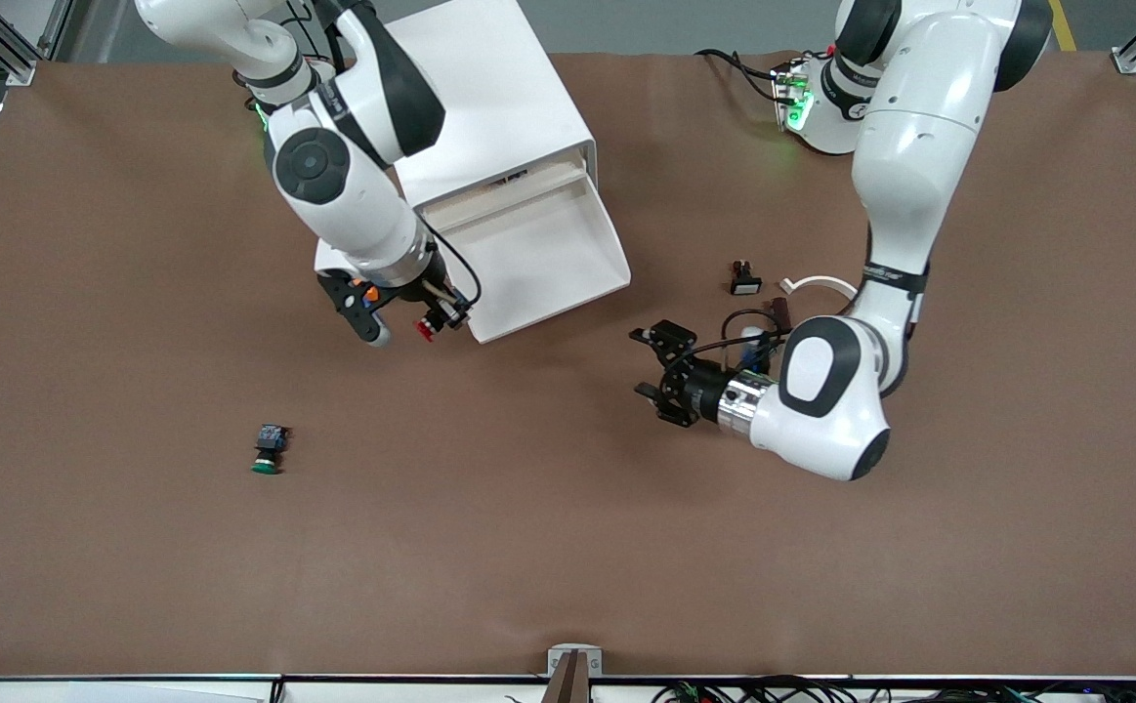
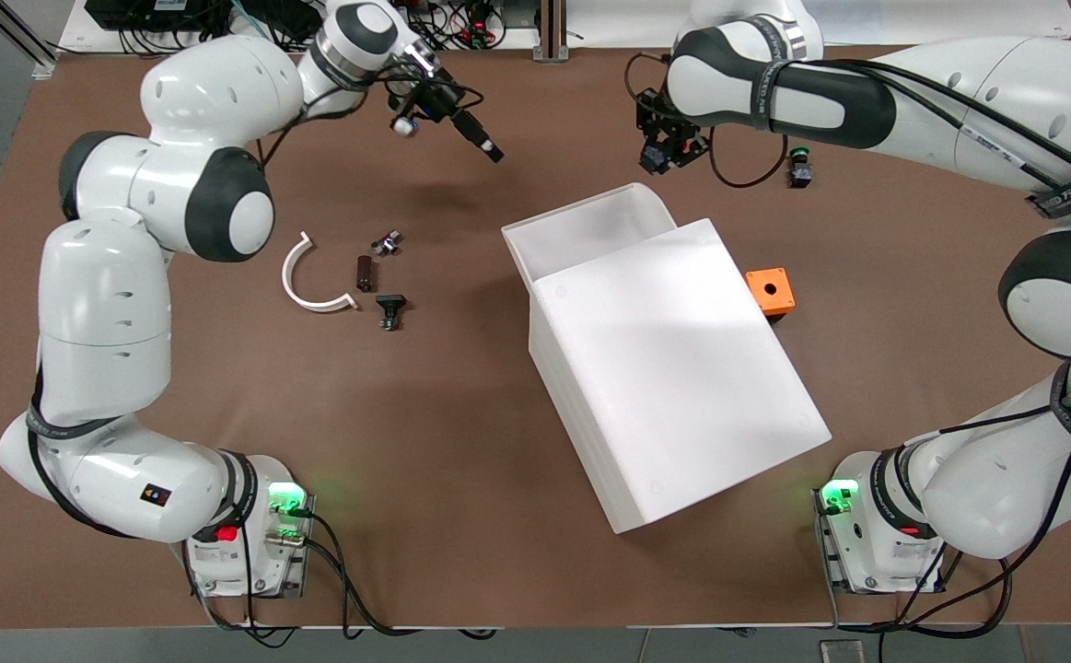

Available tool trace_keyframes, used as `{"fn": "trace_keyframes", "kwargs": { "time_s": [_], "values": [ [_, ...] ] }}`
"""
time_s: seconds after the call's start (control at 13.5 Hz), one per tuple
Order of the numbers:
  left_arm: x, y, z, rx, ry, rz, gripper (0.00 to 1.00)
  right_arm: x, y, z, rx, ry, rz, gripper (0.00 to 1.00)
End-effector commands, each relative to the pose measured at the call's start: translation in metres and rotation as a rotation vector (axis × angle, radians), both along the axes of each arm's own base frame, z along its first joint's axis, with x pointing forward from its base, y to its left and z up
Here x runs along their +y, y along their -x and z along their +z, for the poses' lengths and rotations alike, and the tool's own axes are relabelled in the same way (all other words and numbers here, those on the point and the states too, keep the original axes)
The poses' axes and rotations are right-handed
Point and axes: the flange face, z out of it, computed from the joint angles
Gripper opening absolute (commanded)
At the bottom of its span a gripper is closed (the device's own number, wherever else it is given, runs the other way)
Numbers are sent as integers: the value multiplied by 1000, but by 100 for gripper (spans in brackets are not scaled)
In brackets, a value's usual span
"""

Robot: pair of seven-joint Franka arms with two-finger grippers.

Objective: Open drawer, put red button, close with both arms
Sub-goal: 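Carry the red button over the drawer while the left gripper withdraws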

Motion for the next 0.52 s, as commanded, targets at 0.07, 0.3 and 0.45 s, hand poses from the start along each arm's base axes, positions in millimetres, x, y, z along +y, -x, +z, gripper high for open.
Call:
{"fn": "trace_keyframes", "kwargs": {
  "time_s": [0.07,0.3,0.45],
  "values": [
    [9,1,51,-268,-146,-277,99,49,35,1,9,-11,-49,0],
    [18,4,92,-488,-151,-568,99,69,58,-21,-1,-18,-89,0],
    [27,4,103,-537,-178,-658,99,78,67,-33,11,-7,-97,0]
  ]
}}
